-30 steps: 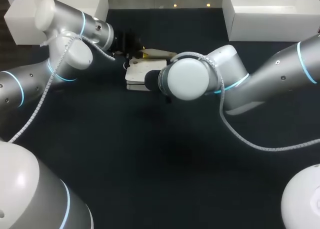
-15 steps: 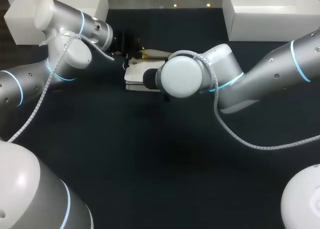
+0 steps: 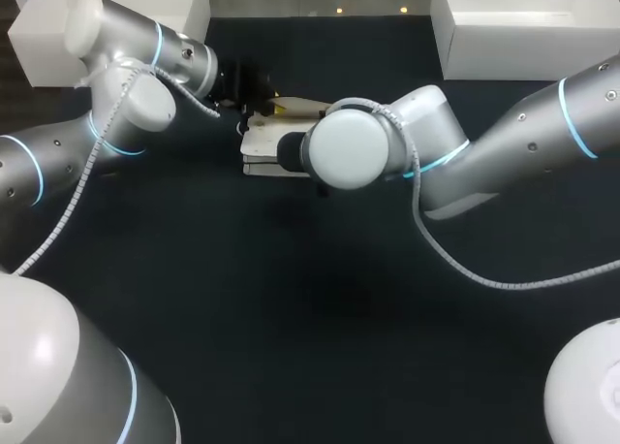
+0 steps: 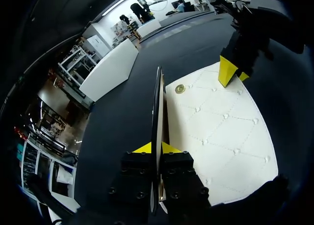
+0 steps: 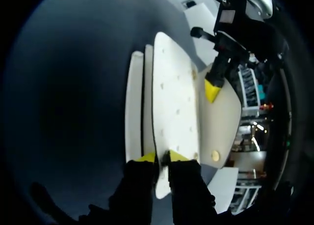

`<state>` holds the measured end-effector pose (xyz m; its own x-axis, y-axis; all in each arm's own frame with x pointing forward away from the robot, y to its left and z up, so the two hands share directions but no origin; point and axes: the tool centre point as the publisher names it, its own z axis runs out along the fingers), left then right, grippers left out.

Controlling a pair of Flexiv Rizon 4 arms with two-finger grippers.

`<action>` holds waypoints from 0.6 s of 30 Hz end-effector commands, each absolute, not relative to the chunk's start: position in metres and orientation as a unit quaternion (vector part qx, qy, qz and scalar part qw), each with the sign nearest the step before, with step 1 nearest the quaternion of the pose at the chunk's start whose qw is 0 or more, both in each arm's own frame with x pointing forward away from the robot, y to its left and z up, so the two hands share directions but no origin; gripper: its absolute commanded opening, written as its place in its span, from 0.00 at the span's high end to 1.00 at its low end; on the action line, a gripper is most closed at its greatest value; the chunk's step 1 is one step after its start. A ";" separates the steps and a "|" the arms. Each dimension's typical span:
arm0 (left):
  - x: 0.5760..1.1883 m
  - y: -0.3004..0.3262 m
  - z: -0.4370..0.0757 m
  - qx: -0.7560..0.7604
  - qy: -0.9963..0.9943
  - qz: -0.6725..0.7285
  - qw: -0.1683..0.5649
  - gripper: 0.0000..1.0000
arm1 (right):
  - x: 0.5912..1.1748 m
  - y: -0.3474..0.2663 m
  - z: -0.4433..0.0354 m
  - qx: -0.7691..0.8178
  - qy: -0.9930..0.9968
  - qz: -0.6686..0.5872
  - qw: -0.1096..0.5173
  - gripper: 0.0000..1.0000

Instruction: Pick up the bag, open it, inspect its contents, close it, and place it on the opposite side

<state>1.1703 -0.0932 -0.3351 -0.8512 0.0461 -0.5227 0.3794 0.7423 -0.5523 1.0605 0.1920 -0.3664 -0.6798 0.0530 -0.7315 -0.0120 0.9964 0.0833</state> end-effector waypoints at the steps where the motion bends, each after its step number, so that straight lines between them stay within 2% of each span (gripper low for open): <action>1: 1.170 -0.093 -0.335 0.120 0.899 -0.342 0.246 1.00 | 1.061 0.193 -0.368 0.012 0.914 0.042 0.404 1.00; 18: 1.138 -0.088 -0.342 0.157 0.864 -0.363 0.313 1.00 | 1.059 0.192 -0.368 0.017 0.911 0.045 0.409 1.00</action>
<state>1.1505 -0.0915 -0.3372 -0.7875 0.0890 -0.6098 0.4881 0.6941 -0.5291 1.0588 0.1922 -0.3664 -0.6698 0.0667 -0.7395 -0.0057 0.9955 0.0950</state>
